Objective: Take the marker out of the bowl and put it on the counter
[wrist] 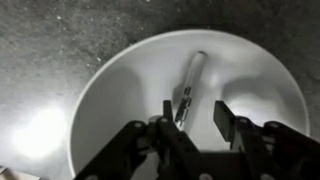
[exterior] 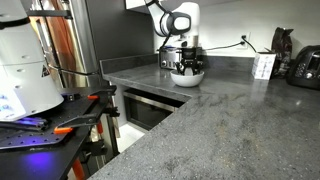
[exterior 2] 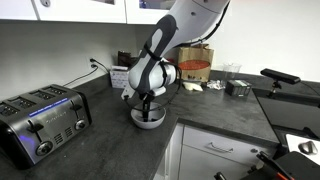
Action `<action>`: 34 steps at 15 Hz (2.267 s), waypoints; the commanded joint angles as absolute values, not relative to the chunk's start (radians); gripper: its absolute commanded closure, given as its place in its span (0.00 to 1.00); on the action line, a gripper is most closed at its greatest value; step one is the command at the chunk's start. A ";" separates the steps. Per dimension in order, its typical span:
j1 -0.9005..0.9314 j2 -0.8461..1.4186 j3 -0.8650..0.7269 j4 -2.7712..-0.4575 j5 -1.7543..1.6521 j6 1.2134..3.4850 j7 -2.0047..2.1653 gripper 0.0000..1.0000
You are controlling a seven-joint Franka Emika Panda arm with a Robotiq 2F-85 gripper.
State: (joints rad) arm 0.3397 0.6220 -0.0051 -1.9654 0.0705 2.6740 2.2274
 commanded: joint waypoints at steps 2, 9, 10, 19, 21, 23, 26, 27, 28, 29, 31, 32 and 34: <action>0.310 0.625 0.006 -1.958 0.128 2.705 2.161 0.88; 0.331 0.568 0.012 -1.990 0.125 2.641 2.132 0.97; 0.330 0.552 0.025 -1.994 0.130 2.624 2.119 0.97; 0.318 0.303 0.016 -2.071 0.043 2.456 2.107 0.97; 0.291 0.263 -0.007 -2.106 0.001 2.480 2.120 0.97; 0.251 0.239 -0.027 -2.150 -0.031 2.519 2.105 0.97; 0.179 0.210 -0.053 -2.230 -0.020 2.593 2.066 0.97; 0.159 0.203 -0.066 -2.257 -0.019 2.620 2.059 0.97; 0.137 0.202 -0.077 -2.284 -0.012 2.657 2.049 0.97; 0.108 0.202 -0.075 -2.310 0.028 2.699 2.015 0.97; 0.054 0.210 -0.070 -2.362 0.126 2.802 1.955 0.97; 0.024 0.216 -0.056 -2.387 0.205 2.852 1.908 0.97; -0.010 0.227 -0.037 -2.420 0.332 2.924 1.820 0.97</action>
